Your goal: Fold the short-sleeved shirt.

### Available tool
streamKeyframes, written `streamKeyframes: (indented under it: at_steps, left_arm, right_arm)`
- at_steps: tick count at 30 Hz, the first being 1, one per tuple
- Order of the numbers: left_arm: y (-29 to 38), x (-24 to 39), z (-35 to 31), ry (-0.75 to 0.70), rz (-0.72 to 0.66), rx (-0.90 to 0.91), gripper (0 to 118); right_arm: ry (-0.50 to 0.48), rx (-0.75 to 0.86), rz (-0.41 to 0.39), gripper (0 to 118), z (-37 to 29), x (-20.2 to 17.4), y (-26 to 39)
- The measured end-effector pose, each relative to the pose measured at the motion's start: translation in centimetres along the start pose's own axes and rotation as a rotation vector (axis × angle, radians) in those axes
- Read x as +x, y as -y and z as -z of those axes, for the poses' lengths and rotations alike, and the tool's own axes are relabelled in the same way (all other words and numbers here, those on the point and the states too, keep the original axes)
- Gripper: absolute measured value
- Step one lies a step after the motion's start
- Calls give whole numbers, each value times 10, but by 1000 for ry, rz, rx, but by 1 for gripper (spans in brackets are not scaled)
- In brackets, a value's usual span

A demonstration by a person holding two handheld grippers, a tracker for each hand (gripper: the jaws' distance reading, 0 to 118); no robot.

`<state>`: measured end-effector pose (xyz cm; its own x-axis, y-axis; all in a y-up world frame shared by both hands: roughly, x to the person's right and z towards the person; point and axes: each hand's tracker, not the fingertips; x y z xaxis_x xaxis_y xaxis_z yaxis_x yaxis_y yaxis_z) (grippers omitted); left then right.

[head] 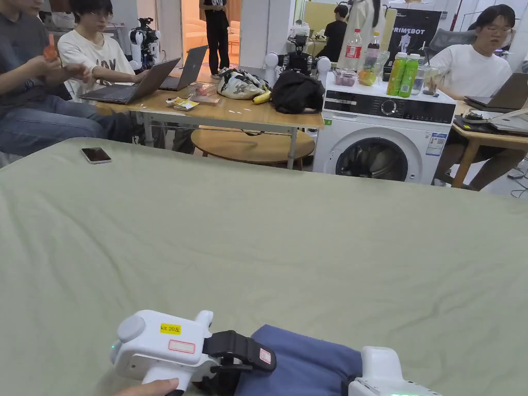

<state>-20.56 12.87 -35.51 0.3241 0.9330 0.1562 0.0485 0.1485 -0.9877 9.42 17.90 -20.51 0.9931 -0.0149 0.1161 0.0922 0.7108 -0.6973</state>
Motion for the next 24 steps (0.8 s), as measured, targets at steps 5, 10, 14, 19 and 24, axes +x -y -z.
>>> streamKeyframes:
  at_steps: [5,10,14,19,24]
  left_arm:
    - [-1,5,25,-20,26,-2,74]
    - [-1,-7,19,-62,-51,26,45]
    - [4,-15,17,-53,-30,35,25]
    - [3,-5,17,-70,-35,41,20]
    - [0,9,9,-84,-19,52,20]
  right_arm:
    - [6,5,-3,0,-1,-1,1]
    - [7,12,0,0,0,-1,3]
    - [2,25,-4,0,-2,-2,4]
    - [0,50,-13,0,-5,-2,5]
    - [-3,141,5,0,-18,5,-4]
